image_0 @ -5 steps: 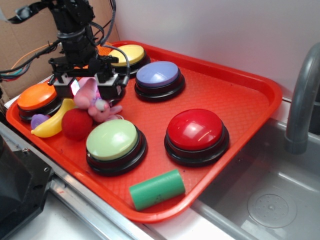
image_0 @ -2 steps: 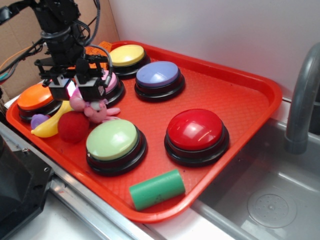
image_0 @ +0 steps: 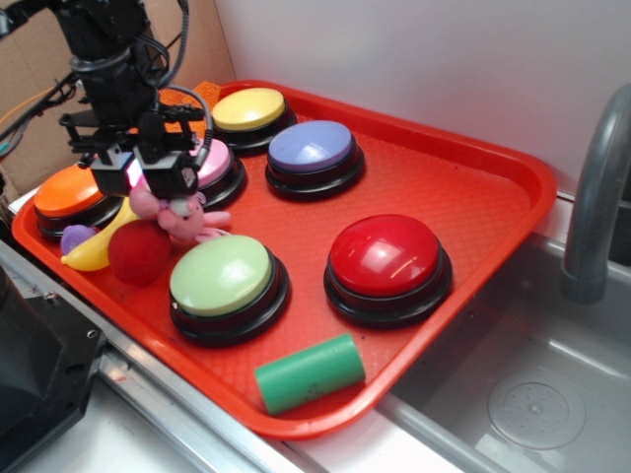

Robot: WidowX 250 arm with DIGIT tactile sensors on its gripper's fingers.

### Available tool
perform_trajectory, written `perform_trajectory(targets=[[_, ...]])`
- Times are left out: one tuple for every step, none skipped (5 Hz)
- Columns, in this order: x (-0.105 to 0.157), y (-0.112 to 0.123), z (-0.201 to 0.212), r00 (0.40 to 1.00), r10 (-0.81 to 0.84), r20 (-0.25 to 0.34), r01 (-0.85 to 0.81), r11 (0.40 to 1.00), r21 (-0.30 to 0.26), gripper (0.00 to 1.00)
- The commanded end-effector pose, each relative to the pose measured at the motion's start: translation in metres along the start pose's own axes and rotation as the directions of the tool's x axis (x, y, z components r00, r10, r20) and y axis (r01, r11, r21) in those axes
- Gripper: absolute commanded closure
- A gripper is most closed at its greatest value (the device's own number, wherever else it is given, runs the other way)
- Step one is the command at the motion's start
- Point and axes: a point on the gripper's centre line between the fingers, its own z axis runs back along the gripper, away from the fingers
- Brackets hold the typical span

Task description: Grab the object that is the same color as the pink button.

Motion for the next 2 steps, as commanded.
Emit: perform_trajectory(targets=[[0.019, -0.024, 0.073, 0.968, -0.243, 0.059, 0.242, 0.97, 0.033, 1.0], [0.017, -0.038, 0.105, 0.915, -0.401, 0.044, 0.399, 0.915, 0.057, 1.0]])
